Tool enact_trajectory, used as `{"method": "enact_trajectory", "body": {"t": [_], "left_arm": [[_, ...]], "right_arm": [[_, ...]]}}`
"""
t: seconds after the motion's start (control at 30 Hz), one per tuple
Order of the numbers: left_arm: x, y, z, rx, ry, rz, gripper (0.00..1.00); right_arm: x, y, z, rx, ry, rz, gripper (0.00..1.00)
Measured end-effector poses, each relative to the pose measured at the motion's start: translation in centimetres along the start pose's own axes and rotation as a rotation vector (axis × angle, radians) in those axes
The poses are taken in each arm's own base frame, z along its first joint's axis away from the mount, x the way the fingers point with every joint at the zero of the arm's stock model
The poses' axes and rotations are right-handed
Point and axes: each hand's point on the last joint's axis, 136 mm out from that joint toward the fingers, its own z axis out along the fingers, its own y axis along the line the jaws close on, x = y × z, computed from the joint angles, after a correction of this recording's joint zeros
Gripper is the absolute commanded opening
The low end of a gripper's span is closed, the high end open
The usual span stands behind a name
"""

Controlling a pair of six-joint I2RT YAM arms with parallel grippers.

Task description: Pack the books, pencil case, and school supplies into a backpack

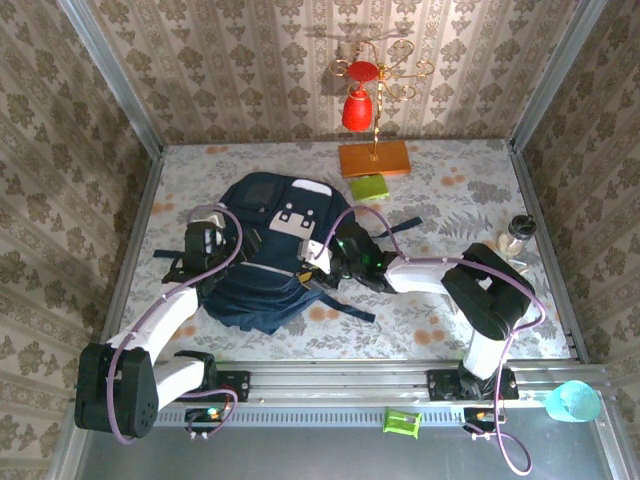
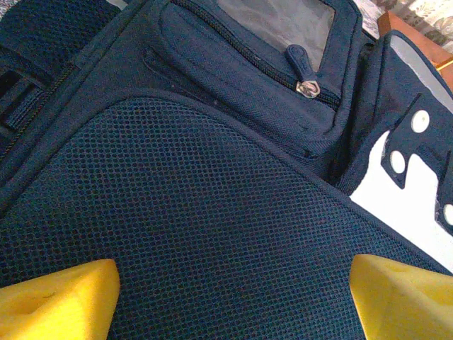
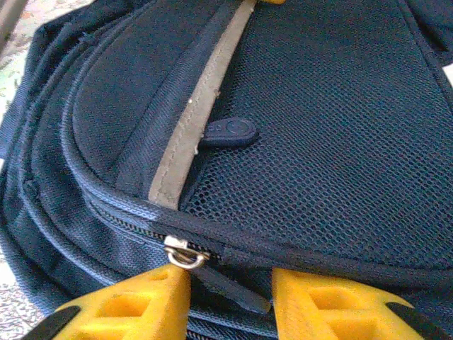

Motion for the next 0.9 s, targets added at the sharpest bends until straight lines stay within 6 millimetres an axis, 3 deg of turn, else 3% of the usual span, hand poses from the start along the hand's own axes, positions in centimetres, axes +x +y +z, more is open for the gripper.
{"method": "enact_trajectory", "body": {"t": [0.37,0.57,0.9], "left_arm": [[0.1,-0.1,0.0,0.003,0.003,0.003,0.85],[0.1,-0.2,0.0,0.005,0.004,0.005,0.85],[0.1,-0.2,0.0,0.005,0.003,0.005,0.86]], "right_arm": [[0.5,-0.2,0.4,0.089,0.036,-0.132,0.47],[0.8,0.0,0.6,0.107,0.055,-0.183,0.25],[1.3,0.5,-0.4,0.128,0.051,-0.184,0.11]]}}
